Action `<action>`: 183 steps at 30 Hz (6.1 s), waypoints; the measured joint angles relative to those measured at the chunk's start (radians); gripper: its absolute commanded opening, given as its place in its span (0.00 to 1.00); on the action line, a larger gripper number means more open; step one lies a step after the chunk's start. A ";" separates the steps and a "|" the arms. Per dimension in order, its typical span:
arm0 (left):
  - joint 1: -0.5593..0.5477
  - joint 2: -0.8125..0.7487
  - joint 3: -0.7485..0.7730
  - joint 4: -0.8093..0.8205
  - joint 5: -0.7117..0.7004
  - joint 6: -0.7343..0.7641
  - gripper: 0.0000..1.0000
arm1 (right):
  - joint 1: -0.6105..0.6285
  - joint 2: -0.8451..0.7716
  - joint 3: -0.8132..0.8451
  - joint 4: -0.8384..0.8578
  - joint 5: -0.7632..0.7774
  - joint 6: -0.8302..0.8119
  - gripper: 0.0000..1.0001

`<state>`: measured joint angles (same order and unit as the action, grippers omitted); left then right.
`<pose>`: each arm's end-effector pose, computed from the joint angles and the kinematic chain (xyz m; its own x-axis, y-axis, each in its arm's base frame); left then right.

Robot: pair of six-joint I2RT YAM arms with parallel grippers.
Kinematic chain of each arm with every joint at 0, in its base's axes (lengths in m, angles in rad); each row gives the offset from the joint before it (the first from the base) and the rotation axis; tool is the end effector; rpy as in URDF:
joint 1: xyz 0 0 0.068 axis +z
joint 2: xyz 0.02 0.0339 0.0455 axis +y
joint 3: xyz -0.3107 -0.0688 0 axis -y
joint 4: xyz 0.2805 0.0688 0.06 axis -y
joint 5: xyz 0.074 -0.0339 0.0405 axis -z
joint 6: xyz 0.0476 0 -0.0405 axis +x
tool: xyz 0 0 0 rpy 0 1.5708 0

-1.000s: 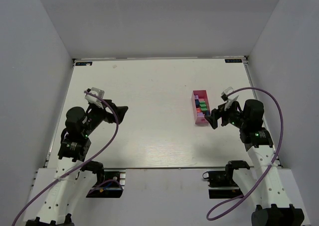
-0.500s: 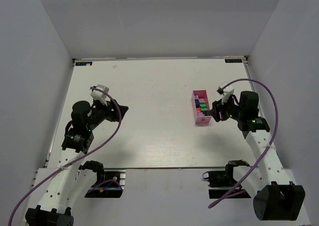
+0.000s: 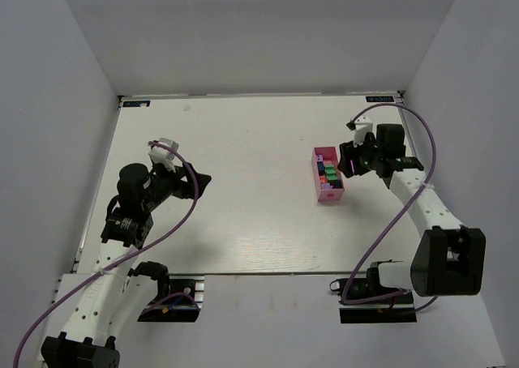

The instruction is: Build the wood block tower

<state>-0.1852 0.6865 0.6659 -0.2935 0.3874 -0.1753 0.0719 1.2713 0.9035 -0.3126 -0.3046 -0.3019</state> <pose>0.1674 -0.0497 0.3282 -0.3904 -0.0912 -0.9161 0.4627 0.8409 -0.2808 0.3027 0.0361 0.2904 -0.5096 -0.3211 -0.7983 -0.4740 0.8790 -0.0510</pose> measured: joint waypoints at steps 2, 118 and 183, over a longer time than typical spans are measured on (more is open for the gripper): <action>0.000 0.000 0.000 0.000 0.000 0.000 0.87 | 0.008 0.042 0.029 0.002 0.013 0.006 0.62; 0.000 0.102 0.000 0.000 0.094 -0.035 0.88 | 0.702 0.696 -0.122 1.309 1.261 -0.957 0.00; 0.000 0.091 0.001 0.002 0.130 -0.024 0.91 | 0.435 0.209 0.175 0.021 0.415 -0.130 0.90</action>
<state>-0.1852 0.7773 0.6666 -0.2913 0.5179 -0.1989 0.5068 1.4803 1.0782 -0.2920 0.1108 -0.4324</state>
